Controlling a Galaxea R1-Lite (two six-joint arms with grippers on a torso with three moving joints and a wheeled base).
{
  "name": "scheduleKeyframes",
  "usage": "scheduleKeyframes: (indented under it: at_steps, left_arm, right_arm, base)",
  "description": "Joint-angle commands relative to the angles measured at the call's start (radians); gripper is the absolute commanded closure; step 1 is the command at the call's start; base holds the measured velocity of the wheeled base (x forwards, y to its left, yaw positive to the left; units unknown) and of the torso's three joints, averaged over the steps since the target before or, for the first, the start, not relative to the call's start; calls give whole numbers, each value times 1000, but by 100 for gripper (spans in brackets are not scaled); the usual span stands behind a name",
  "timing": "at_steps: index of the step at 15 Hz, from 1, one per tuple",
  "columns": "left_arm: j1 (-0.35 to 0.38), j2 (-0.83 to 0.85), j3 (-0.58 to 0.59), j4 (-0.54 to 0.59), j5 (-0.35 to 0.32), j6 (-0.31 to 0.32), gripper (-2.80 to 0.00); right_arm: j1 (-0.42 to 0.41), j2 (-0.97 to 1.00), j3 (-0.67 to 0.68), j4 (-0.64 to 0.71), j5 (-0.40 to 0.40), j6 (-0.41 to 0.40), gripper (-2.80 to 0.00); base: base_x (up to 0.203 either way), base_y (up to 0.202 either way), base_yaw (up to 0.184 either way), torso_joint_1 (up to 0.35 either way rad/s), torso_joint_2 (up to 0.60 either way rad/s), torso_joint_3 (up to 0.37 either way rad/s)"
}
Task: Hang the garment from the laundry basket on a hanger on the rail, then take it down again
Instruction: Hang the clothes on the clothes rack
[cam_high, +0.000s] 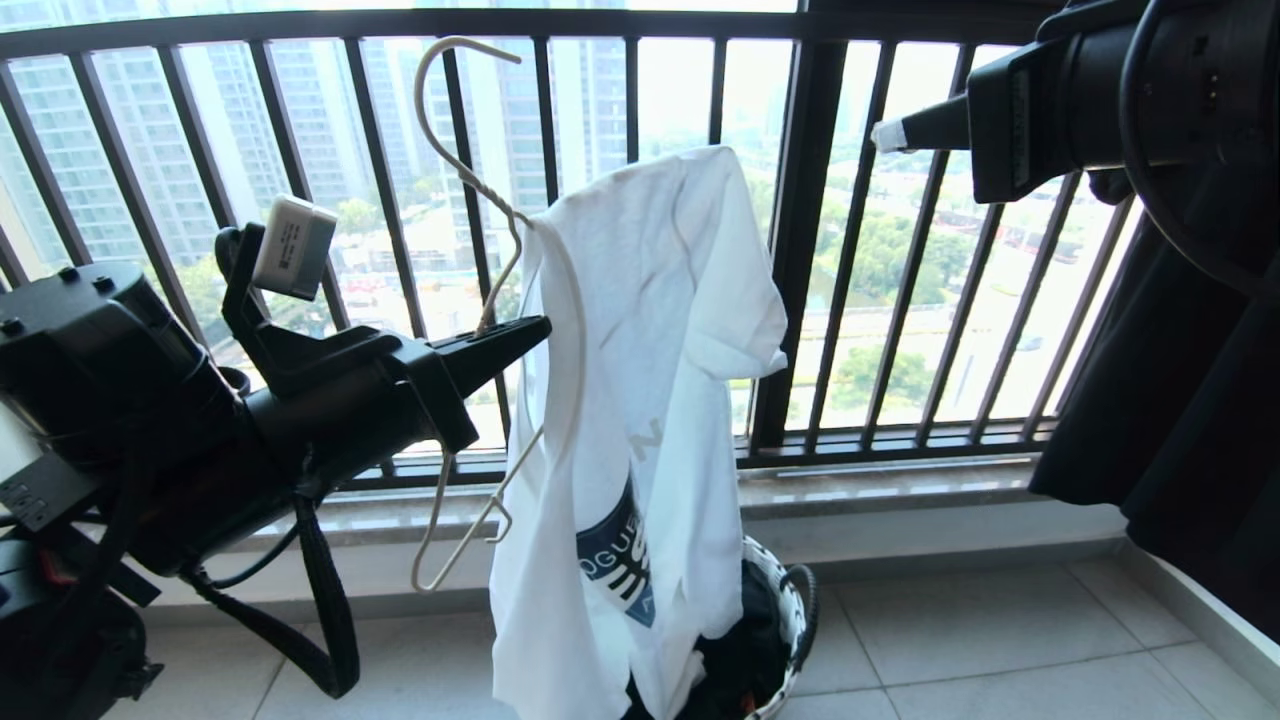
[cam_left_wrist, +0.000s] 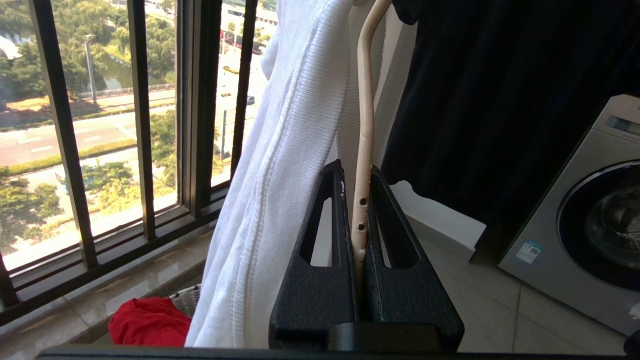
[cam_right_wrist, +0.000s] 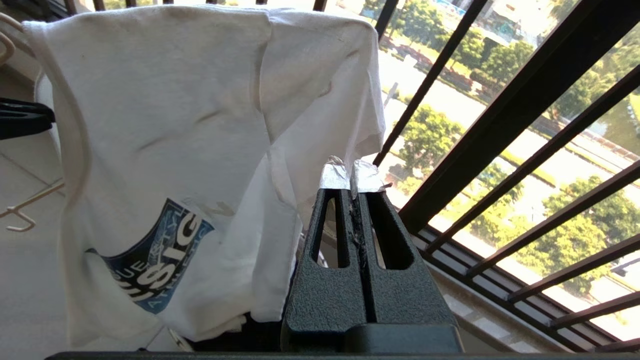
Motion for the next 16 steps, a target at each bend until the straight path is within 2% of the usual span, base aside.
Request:
scheduleKeyframes:
  at_steps: [1, 3, 4, 8, 12, 13, 16]
  left_arm:
    - [31, 2, 31, -44, -65, -10, 0]
    - [38, 6, 72, -156, -115, -68, 0]
    - [38, 16, 92, -191, -138, -74, 0]
    - [38, 28, 135, -203, -241, -75, 0]
    - [39, 61, 161, -204, -334, -74, 0]
    - [44, 63, 171, -204, -371, -73, 0]
    - [79, 55, 212, -206, -534, -73, 0]
  right_arm:
    - [-54, 23, -80, 120, 130, -113, 0]
    - [-59, 38, -106, 138, 265, -182, 0]
    - [-58, 52, -112, 140, 303, -218, 0]
    - [-35, 107, -115, 134, 323, -297, 0]
    - [15, 84, -111, 175, 340, -316, 0]
    - [40, 78, -111, 200, 340, -316, 0]
    - [89, 83, -110, 254, 339, -332, 0]
  base:
    - [0, 0, 0, 0, 0, 0]
    - [0, 0, 0, 0, 0, 0]
    - [0, 0, 0, 0, 0, 0]
    - [0, 0, 0, 0, 0, 0]
    - [0, 0, 0, 0, 0, 0]
    - [0, 0, 0, 0, 0, 0]
    - [0, 0, 0, 0, 0, 0]
